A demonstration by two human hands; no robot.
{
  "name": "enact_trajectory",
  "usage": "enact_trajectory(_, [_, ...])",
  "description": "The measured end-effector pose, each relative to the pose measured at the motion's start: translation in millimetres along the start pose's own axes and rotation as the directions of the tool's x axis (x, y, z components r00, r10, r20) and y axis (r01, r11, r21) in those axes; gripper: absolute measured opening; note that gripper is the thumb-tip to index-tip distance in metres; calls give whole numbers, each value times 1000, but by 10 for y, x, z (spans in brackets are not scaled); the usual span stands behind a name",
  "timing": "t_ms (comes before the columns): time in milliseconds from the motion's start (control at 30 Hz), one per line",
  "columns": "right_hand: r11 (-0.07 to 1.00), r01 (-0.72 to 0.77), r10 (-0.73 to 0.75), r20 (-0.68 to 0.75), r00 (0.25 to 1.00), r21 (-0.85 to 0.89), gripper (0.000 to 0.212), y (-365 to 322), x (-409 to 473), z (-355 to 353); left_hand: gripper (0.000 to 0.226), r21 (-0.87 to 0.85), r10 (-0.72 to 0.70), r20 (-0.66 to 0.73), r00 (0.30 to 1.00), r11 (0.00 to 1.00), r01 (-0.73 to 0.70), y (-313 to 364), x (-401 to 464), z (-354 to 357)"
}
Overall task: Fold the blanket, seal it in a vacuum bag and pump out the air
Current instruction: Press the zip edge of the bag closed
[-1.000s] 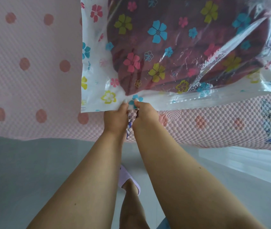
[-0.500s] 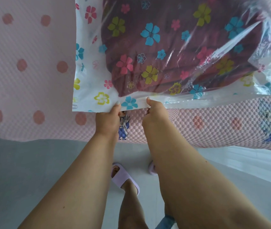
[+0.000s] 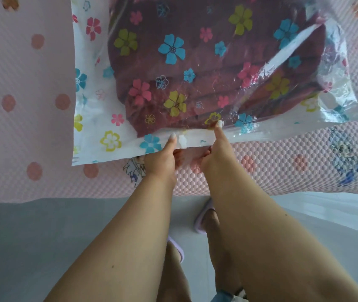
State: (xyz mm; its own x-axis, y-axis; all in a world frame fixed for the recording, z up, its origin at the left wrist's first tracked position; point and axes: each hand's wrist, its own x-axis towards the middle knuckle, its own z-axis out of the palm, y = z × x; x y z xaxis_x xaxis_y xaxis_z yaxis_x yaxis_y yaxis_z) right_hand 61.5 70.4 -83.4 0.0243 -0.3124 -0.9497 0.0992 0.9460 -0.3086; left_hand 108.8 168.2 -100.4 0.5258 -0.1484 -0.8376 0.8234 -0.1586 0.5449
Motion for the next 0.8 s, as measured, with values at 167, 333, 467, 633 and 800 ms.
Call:
enact_trajectory(167, [993, 82, -91, -110, 990, -85, 34, -85, 48, -121, 19, -10, 94, -49, 994, 995, -95, -43, 137, -51])
enact_trajectory(333, [978, 96, -114, -90, 989, -185, 23, -67, 57, -206, 25, -132, 90, -137, 987, 985, -108, -56, 73, -30])
enact_trajectory(467, [954, 238, -269, -168, 948, -183, 39, -363, 200, -436, 19, -240, 44, -75, 996, 969, -61, -176, -64, 172])
enact_trajectory(633, [870, 475, -493, -295, 819, -136, 34, -931, 335, -731, 39, -212, -87, 73, 993, 972, 101, -274, -206, 674])
enact_trajectory(800, [865, 474, -495, -122, 860, -166, 40, -1320, 504, -857, 39, -239, -35, -65, 997, 971, 19, -244, -105, 898])
